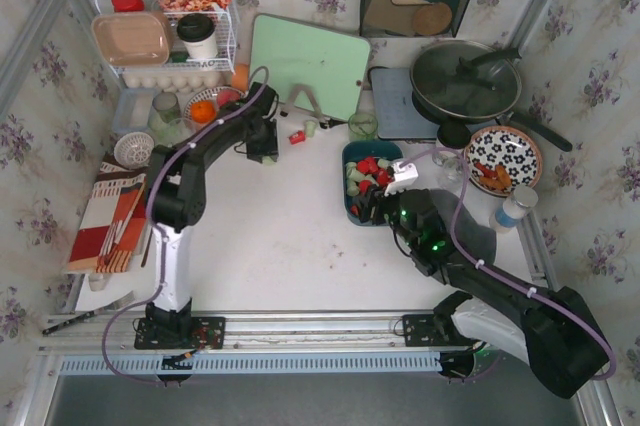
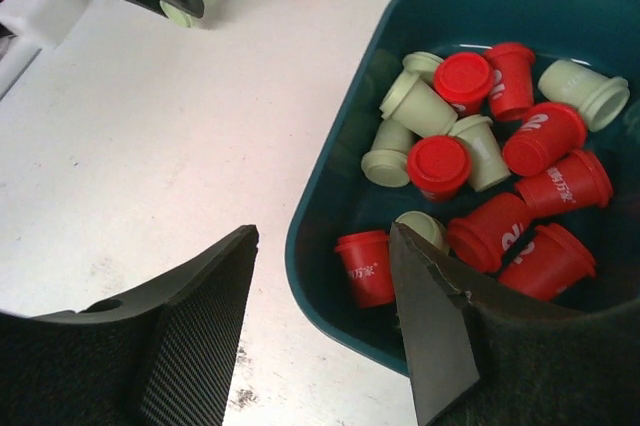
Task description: Mix the coffee capsules in the storage basket
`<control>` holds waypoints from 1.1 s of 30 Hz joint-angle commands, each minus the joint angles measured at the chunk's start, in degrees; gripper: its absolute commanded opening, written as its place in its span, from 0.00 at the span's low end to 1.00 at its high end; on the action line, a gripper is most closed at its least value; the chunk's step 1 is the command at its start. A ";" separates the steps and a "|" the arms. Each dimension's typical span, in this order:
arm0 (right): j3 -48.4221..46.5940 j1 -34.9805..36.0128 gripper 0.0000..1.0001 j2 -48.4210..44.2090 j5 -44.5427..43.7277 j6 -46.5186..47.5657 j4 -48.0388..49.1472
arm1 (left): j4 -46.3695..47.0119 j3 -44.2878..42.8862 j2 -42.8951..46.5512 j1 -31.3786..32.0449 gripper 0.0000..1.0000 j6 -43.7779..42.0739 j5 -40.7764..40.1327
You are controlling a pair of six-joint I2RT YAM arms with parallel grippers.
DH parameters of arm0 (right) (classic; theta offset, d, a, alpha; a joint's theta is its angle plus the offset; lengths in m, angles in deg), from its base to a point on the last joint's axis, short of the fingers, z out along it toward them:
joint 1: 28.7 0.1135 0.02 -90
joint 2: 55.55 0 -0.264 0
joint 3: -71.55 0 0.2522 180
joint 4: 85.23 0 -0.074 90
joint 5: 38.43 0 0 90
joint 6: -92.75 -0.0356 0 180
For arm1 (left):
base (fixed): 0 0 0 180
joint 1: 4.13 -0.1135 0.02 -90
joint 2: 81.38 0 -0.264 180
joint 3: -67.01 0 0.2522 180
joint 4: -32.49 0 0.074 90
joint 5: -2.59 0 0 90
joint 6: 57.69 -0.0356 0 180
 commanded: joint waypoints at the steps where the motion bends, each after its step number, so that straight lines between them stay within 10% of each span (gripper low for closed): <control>1: 2.35 0.60 0.64 -1.24 4.22 3.38 8.66 | 12.76 10.13 9.53 0.43 0.28 1.74 5.62; 16: 6.61 1.34 0.63 -12.71 -15.28 1.60 6.66 | 32.31 28.57 28.73 12.79 0.28 1.16 11.35; 33: 7.66 1.35 0.65 -17.91 -23.65 -1.14 3.04 | 36.46 28.55 22.04 31.02 0.33 0.26 0.39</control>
